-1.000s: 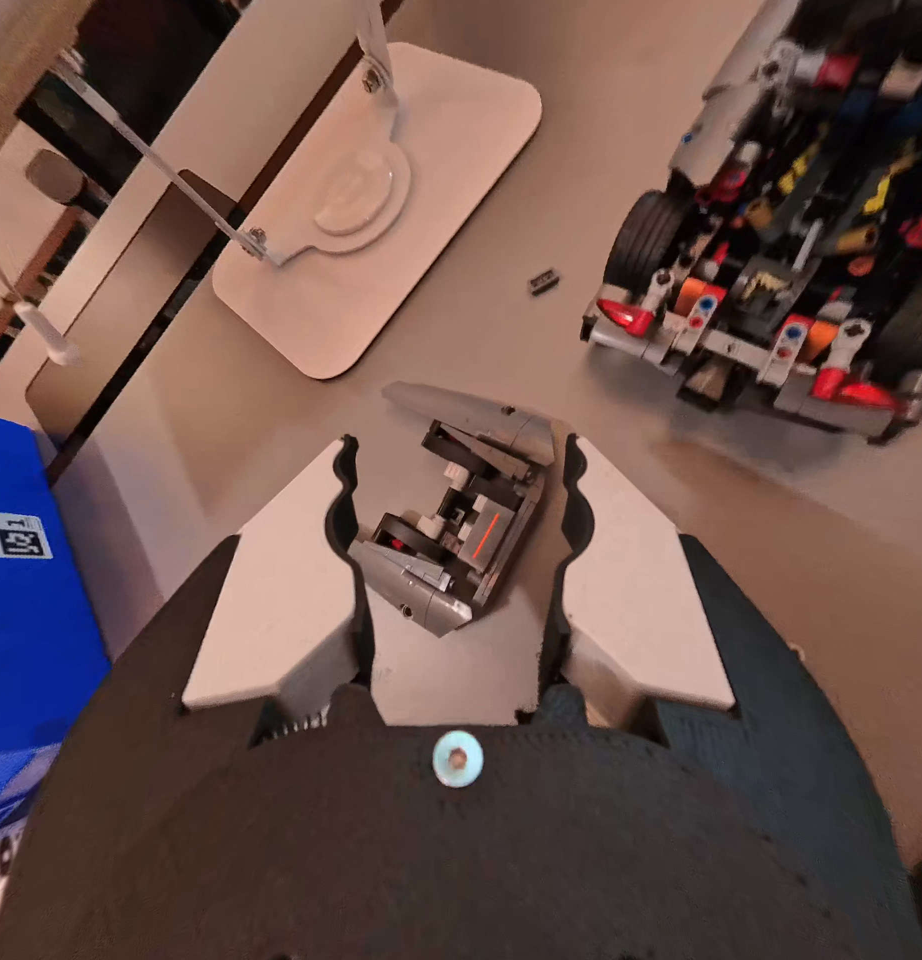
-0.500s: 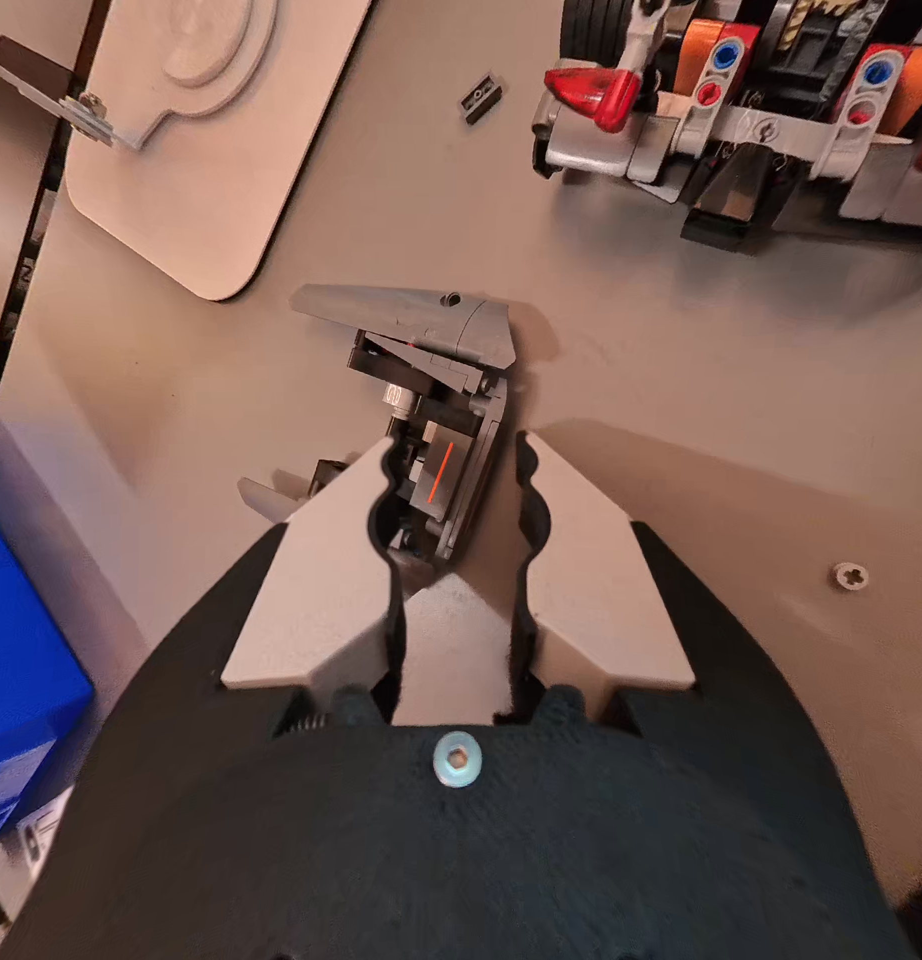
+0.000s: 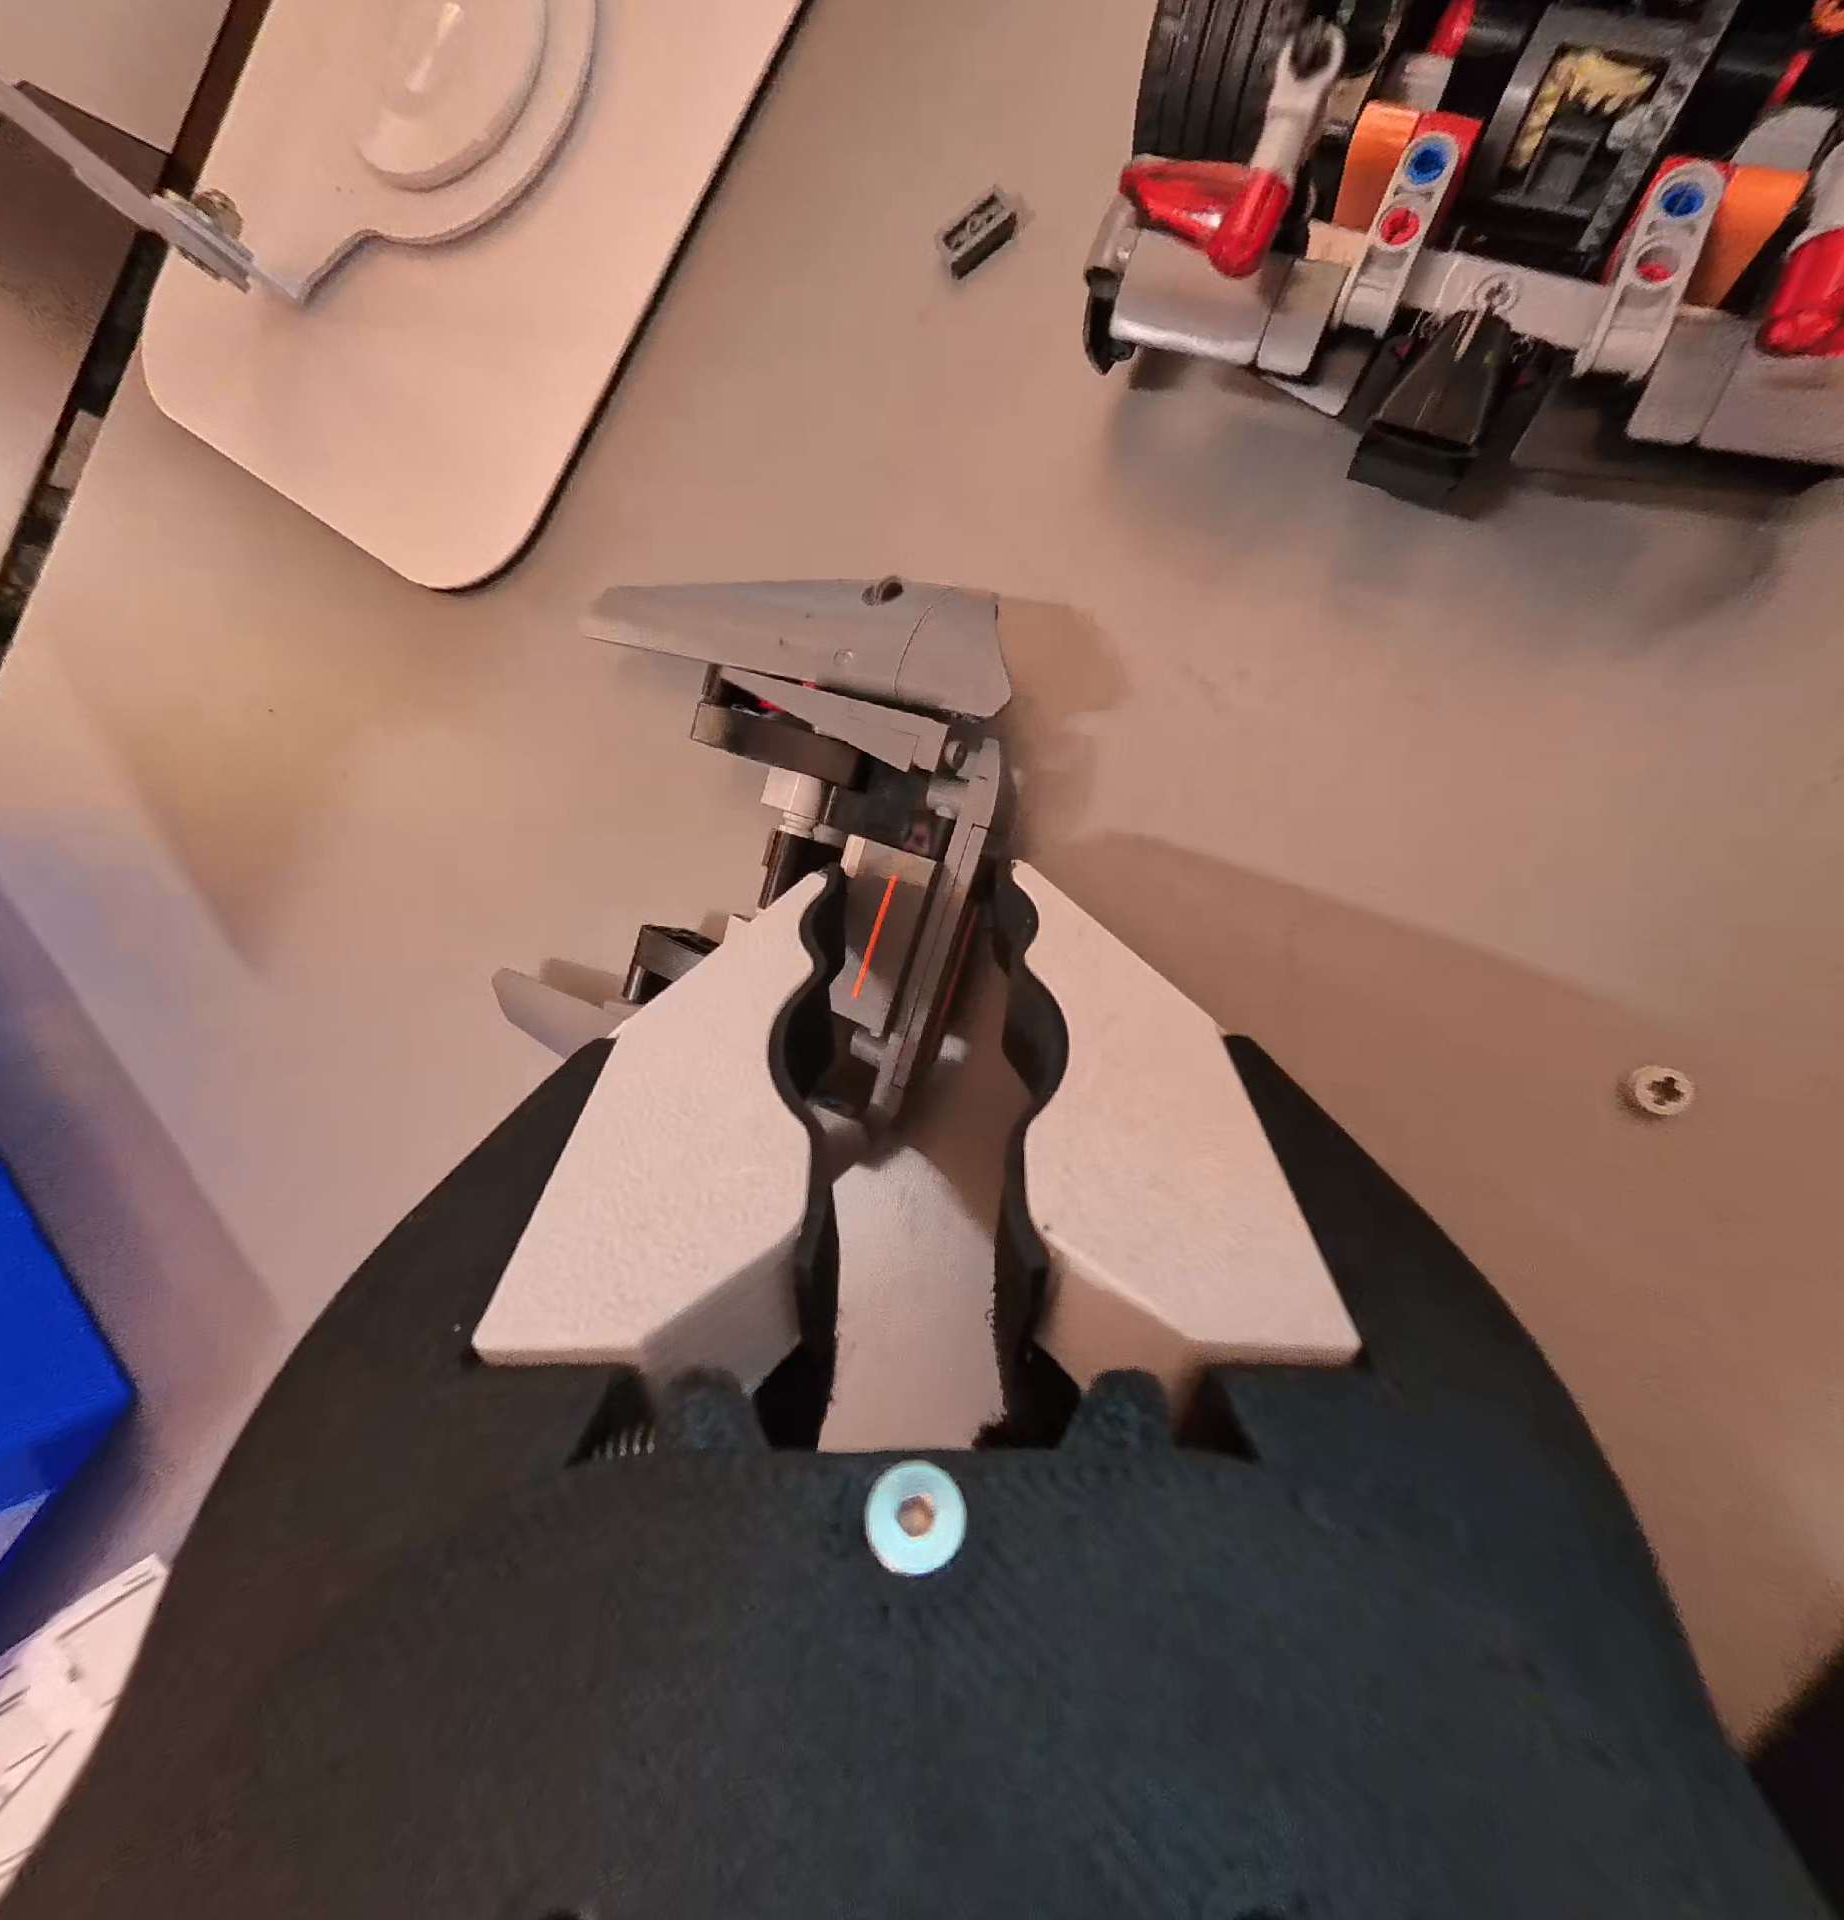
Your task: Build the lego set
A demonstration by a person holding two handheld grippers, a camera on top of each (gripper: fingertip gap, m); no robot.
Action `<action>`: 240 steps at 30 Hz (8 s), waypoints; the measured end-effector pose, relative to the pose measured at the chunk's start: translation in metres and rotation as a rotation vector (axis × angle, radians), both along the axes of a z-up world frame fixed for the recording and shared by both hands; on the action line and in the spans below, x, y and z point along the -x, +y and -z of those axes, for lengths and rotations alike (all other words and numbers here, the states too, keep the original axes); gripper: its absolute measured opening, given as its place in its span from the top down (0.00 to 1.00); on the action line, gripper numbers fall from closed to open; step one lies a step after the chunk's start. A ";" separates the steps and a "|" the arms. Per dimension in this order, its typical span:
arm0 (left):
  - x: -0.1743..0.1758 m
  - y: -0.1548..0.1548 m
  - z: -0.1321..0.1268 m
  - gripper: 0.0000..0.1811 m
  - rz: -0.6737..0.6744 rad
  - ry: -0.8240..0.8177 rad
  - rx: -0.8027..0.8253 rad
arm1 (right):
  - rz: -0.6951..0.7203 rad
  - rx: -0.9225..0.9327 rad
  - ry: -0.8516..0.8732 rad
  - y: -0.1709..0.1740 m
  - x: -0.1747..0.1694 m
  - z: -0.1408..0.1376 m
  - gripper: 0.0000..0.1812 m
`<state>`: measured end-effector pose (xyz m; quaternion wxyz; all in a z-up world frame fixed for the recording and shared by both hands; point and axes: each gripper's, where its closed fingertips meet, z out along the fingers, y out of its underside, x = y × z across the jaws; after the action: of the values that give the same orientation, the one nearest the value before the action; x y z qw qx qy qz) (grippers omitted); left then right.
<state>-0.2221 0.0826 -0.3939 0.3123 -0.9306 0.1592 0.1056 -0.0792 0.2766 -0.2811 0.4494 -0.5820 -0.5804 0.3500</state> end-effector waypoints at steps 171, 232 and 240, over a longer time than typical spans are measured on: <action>-0.096 0.012 -0.131 0.90 0.071 -1.698 -0.278 | -0.501 -0.484 0.032 -0.156 -0.003 -0.037 0.72; -0.103 0.035 -0.115 0.93 0.172 -1.806 -0.205 | 0.052 0.190 -0.694 0.001 -0.157 0.101 0.41; -0.110 0.040 -0.114 0.95 0.155 -1.830 -0.231 | 0.068 0.149 -0.706 0.009 -0.143 0.114 0.57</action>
<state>-0.1123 0.1225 -0.2795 0.4135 -0.6014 -0.0991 -0.6764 0.0642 0.2859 -0.3955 0.1888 -0.7170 -0.6531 0.1538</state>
